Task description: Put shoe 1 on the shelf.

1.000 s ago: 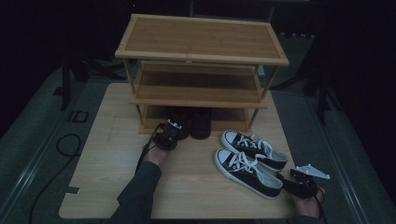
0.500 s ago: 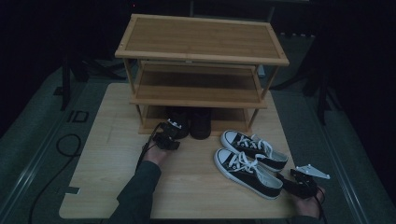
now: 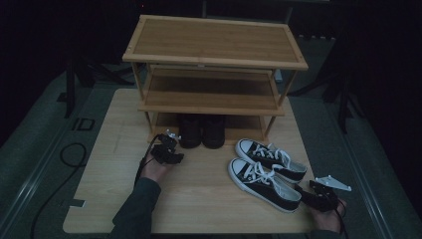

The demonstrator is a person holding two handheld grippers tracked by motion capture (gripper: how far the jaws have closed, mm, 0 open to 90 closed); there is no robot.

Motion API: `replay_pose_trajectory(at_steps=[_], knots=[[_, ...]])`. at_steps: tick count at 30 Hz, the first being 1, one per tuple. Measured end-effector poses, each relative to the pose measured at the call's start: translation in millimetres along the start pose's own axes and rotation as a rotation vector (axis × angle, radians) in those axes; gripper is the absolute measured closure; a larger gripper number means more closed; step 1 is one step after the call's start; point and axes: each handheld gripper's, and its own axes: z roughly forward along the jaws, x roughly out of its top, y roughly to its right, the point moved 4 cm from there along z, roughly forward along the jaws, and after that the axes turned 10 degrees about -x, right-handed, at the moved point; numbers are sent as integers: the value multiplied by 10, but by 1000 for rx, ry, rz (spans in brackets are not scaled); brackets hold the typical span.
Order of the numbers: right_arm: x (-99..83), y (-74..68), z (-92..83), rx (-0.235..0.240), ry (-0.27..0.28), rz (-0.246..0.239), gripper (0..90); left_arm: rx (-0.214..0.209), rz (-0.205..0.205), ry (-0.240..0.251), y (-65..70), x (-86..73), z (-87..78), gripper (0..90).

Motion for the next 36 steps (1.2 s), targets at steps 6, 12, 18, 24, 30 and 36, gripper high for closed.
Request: replay_pose_trajectory(at_steps=[6,12,18,24,30,36], knots=[[0,0,1,-1,-1,-5,341,15,7,9,-22,-135,-14,572],[17,4,1,12,-16,1,339,30,0,24,-67,-216,-40,551],[67,0,-28,44,-69,5,360,25,4,38,-121,-268,-75,521],[184,13,-176,58,-26,-30,403,43,18,62,-167,-312,-89,502],[286,-34,-286,128,0,-53,433,54,13,106,-240,-362,-101,438],[348,-109,-334,162,12,-76,420,59,17,121,-271,-374,-101,410]])
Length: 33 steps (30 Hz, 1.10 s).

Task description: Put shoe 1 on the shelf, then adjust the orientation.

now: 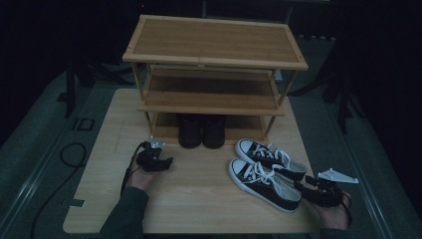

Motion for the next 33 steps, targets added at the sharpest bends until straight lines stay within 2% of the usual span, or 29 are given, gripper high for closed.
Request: replay_pose_trajectory(at_steps=[4,12,17,25,29,33], knots=[[48,-43,-20,12,8,-11,409,-2,3,7,-8,-2,5,399],[153,-165,-66,38,20,-77,410,2,4,33,-8,-10,27,362],[194,-272,-69,91,7,-146,479,3,6,50,-8,-17,36,353],[232,-397,-51,131,-25,-214,547,9,3,84,-3,-39,49,345],[245,-433,-19,137,-45,-237,563,10,3,85,-3,-40,49,345],[271,-487,51,142,-67,-272,623,13,3,98,-1,-54,49,345]])
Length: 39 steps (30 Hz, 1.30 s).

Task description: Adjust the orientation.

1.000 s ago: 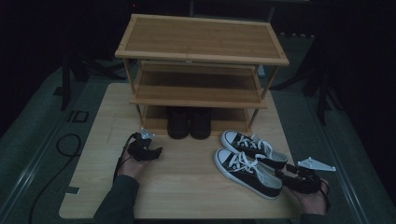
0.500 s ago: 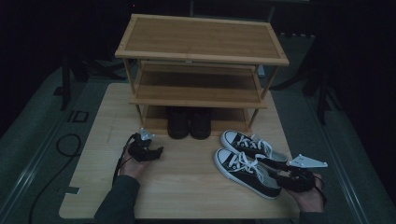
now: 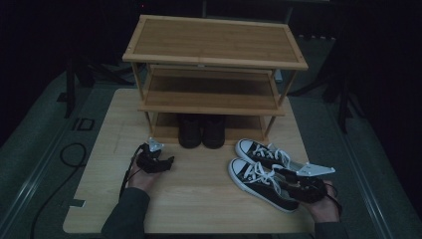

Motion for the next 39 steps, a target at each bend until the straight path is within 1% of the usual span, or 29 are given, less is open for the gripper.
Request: replay_pose_trajectory(at_steps=[4,7,10,12,14,15,16,18,19,23,26,29,32,33,35,36,39], knots=[[61,-43,89,7,-30,-55,696,3,0,4,1,-3,1,345],[77,-60,189,-8,-75,-82,739,3,-1,8,3,-5,2,345],[92,-107,271,3,-101,-116,781,3,-1,8,2,-5,2,346],[113,-127,313,-10,-117,-148,811,4,-1,8,2,-5,2,346],[125,-128,321,-12,-122,-153,827,5,-2,8,3,-5,2,346],[141,-123,321,-14,-129,-154,871,5,-2,8,3,-5,2,346],[141,-120,322,-21,-129,-153,875,5,-2,8,3,-5,2,346],[136,-116,320,-19,-123,-136,877,5,-2,8,3,-5,2,346],[136,-116,320,-19,-123,-136,877,5,-2,8,3,-5,2,346],[112,-101,320,0,-105,-64,879,6,-3,7,4,-5,2,346],[118,-112,319,1,-105,-42,879,6,-3,8,4,-5,2,346],[133,-131,306,-4,-89,-36,880,7,-4,8,4,-4,3,346],[156,-137,298,3,-74,-22,881,7,-4,8,4,-5,3,346],[166,-139,291,7,-64,-16,881,7,-3,8,4,-5,2,347],[200,-149,273,29,-30,1,881,7,-4,8,4,-5,3,347],[220,-158,269,34,-23,6,881,7,-3,7,4,-5,2,347],[275,-202,299,34,-23,6,881,7,-4,8,4,-5,3,347]])
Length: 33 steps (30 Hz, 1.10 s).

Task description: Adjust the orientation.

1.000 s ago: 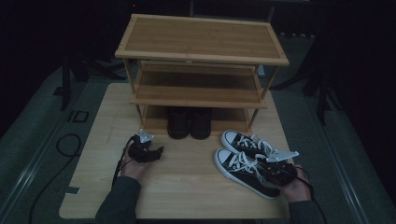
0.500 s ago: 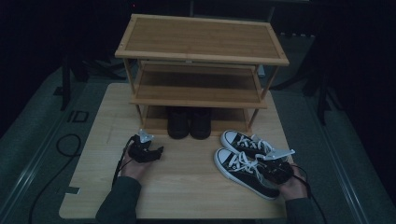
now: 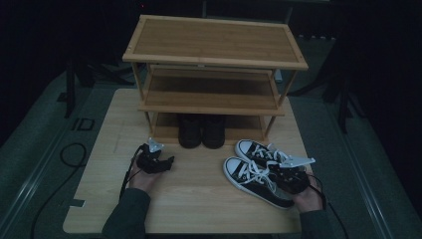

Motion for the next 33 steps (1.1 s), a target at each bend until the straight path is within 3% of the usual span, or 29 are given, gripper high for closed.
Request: replay_pose_trajectory(at_steps=[15,21,24,28,33], knots=[[226,-119,204,8,2,58,881,0,0,0,0,0,0,346],[221,-156,240,-7,-41,83,880,0,0,0,0,0,0,347],[174,-173,225,16,-56,75,878,0,0,0,0,0,0,346],[154,-202,215,17,-75,31,860,0,0,0,0,0,0,347],[156,-216,136,55,-72,-27,762,0,0,0,0,0,0,347]])
